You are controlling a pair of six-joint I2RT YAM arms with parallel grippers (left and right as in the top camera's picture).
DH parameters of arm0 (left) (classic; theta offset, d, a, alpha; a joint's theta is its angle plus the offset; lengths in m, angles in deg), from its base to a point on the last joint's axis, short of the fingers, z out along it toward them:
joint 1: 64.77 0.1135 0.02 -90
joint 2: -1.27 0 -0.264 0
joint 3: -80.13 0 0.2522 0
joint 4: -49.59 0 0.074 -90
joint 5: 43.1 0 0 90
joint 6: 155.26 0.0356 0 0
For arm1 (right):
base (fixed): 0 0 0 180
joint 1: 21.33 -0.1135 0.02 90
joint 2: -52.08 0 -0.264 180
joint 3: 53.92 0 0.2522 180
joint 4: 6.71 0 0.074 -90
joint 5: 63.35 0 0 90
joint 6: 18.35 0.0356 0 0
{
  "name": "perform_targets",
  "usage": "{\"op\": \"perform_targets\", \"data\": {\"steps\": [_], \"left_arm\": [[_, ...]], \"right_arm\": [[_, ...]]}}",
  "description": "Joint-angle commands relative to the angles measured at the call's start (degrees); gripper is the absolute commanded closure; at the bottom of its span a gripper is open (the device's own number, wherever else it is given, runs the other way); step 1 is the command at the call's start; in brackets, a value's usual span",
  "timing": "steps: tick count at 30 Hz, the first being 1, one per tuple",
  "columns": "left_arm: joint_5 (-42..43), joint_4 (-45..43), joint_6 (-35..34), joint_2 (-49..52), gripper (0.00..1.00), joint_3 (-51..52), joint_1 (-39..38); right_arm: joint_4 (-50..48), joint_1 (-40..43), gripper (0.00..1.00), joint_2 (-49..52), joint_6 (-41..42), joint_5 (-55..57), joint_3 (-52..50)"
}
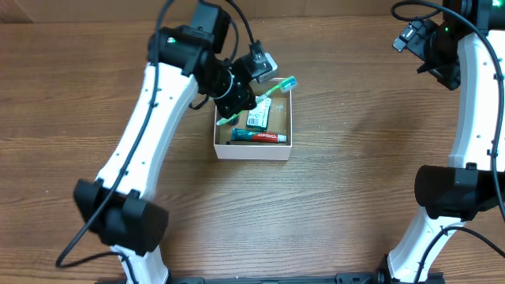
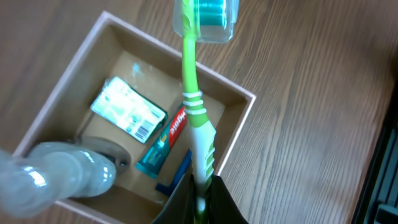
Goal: Pack container
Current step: 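Carry the green toothbrush over the box and lower it inside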
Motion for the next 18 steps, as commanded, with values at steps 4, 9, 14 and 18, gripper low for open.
{"op": "perform_targets", "data": {"steps": [4, 9, 14, 18], "left_arm": [[-1.11, -0.02, 1.51, 8.09, 0.93, 0.63, 0.11], [-0.76, -0.04, 1.55, 12.76, 0.93, 0.61, 0.02], [-0.44, -0.24, 2.16, 15.72, 0.93, 0.63, -0.02], [1.73, 0.15, 3.56, 17.16, 0.93, 0.63, -0.02]], "right_arm": [[-0.26, 0.17, 0.0, -0.48, 0.02, -0.04, 0.44], [-0.26, 0.17, 0.0, -0.48, 0.02, -0.04, 0.44], [-0.26, 0.17, 0.0, -0.48, 0.02, -0.04, 0.44], [-0.26, 0.17, 0.0, -0.48, 0.04, -0.04, 0.44]]}}
